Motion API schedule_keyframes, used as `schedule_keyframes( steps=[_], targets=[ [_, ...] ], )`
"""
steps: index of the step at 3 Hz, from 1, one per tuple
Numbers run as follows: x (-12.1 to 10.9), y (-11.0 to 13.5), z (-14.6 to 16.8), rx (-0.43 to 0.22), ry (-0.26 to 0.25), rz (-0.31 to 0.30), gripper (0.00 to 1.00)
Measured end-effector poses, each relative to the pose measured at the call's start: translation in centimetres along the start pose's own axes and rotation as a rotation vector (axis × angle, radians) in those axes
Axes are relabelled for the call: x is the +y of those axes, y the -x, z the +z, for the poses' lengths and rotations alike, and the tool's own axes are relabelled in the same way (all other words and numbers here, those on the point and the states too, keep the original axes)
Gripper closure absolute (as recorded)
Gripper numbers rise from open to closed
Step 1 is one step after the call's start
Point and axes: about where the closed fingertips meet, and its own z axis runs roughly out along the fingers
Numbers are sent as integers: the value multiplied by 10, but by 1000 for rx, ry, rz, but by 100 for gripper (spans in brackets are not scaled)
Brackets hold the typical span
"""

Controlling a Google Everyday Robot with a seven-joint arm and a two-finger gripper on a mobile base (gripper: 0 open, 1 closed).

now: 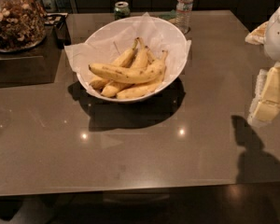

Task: Pick banana from white bowl

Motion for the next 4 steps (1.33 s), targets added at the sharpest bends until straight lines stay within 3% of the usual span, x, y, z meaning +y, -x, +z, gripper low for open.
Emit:
schedule_keyframes(
  steps=[1, 2, 3, 4],
  targets=[
    [0, 0, 0, 0, 0, 0, 0],
    [-11, 29, 1, -130, -12, -23, 0],
    [-35, 89, -3, -343, -16, -70, 0],
    [-34, 94, -5, -365, -10, -69, 0]
  ],
)
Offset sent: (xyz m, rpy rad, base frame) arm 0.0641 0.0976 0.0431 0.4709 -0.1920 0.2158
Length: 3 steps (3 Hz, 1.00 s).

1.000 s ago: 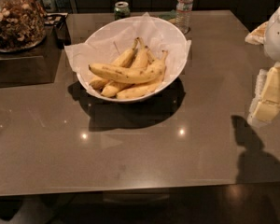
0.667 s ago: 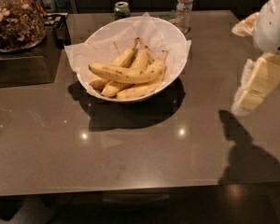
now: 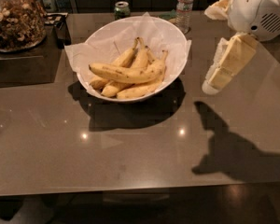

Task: Pick banana from white bowl

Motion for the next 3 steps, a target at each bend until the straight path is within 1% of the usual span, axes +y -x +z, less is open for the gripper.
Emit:
schedule_keyframes(
  steps=[1, 2, 3],
  targets=[
    [-1, 0, 2, -26, -5, 15, 0],
    [-5, 17, 22, -160, 15, 13, 0],
    [-9, 50, 46, -297, 66, 11, 0]
  ],
)
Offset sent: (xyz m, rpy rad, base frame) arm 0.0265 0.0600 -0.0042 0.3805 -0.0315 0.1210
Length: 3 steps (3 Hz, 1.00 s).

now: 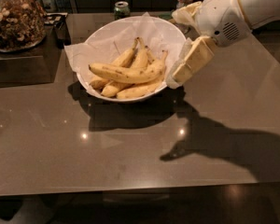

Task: Pick banana from white bowl

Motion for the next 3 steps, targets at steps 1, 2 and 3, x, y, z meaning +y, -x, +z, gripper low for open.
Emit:
schedule_keyframes(
  steps=[1, 2, 3],
  targets=[
    [3, 26, 31, -72, 80, -25, 0],
    [4, 27, 33, -75, 84, -25, 0],
    [1, 24, 44, -99, 95, -11, 0]
  ],
)
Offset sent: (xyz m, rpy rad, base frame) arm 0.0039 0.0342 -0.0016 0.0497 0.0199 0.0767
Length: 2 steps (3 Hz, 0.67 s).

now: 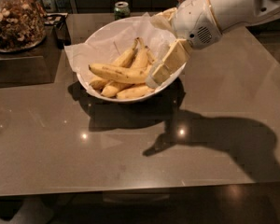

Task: Pick banana from white bowl

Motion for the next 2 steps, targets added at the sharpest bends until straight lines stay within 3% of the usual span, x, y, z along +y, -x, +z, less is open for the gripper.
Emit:
schedule_keyframes(
  steps=[1, 2],
  targets=[
    [-12, -5, 27, -17, 41, -10, 0],
    [-12, -5, 29, -17, 45, -9, 19]
  ],
)
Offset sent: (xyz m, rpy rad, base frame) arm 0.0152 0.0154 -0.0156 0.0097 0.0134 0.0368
